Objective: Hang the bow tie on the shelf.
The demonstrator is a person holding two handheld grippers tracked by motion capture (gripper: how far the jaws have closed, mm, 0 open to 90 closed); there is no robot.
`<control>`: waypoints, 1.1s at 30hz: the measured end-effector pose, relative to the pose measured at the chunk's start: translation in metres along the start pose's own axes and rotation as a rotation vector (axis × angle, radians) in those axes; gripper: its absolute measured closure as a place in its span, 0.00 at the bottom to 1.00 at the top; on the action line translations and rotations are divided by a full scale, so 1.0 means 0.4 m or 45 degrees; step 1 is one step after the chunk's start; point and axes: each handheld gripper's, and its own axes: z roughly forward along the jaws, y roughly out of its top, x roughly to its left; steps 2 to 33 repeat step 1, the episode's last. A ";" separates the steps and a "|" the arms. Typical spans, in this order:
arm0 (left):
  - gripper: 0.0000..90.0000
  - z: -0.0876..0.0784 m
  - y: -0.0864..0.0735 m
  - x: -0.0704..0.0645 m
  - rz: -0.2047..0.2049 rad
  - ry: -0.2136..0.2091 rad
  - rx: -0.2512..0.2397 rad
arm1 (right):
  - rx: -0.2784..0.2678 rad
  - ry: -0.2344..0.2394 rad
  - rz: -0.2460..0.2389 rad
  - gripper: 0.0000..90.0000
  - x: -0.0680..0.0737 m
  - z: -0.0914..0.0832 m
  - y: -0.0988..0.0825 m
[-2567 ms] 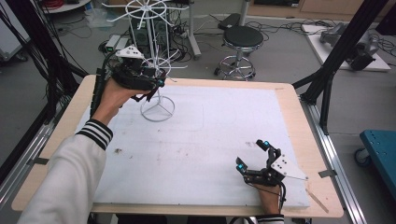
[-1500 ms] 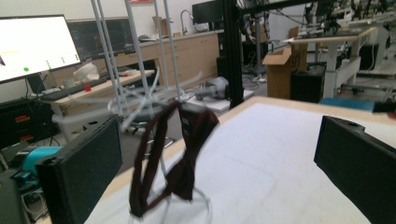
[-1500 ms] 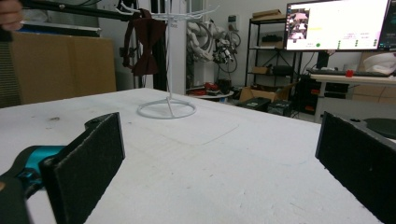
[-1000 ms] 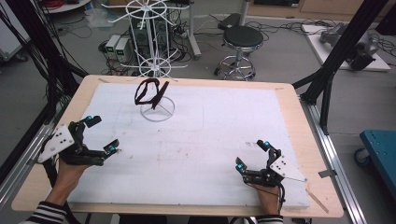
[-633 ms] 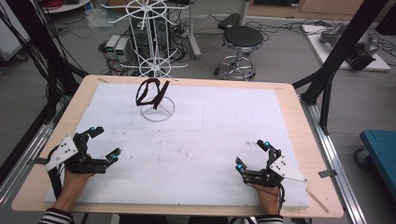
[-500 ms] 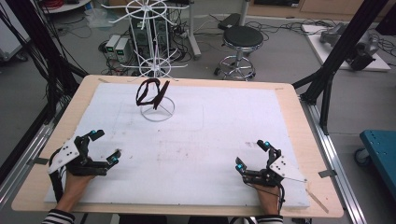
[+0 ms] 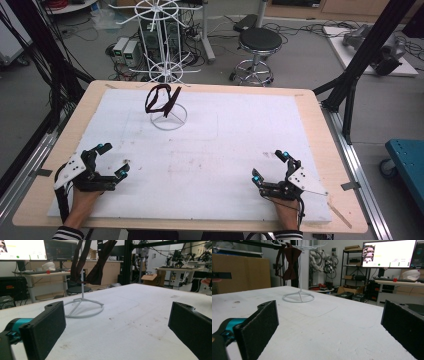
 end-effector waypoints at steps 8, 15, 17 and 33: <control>0.02 0.000 0.000 0.000 0.001 0.001 0.000 | 0.003 -0.003 -0.001 0.01 0.000 0.000 0.000; 0.02 0.000 0.000 0.000 0.001 0.001 0.000 | 0.003 -0.003 -0.001 0.01 0.000 0.000 0.000; 0.02 0.000 0.000 0.000 0.001 0.001 0.000 | 0.003 -0.003 -0.001 0.01 0.000 0.000 0.000; 0.02 0.000 0.000 0.000 0.001 0.001 0.000 | 0.003 -0.003 -0.001 0.01 0.000 0.000 0.000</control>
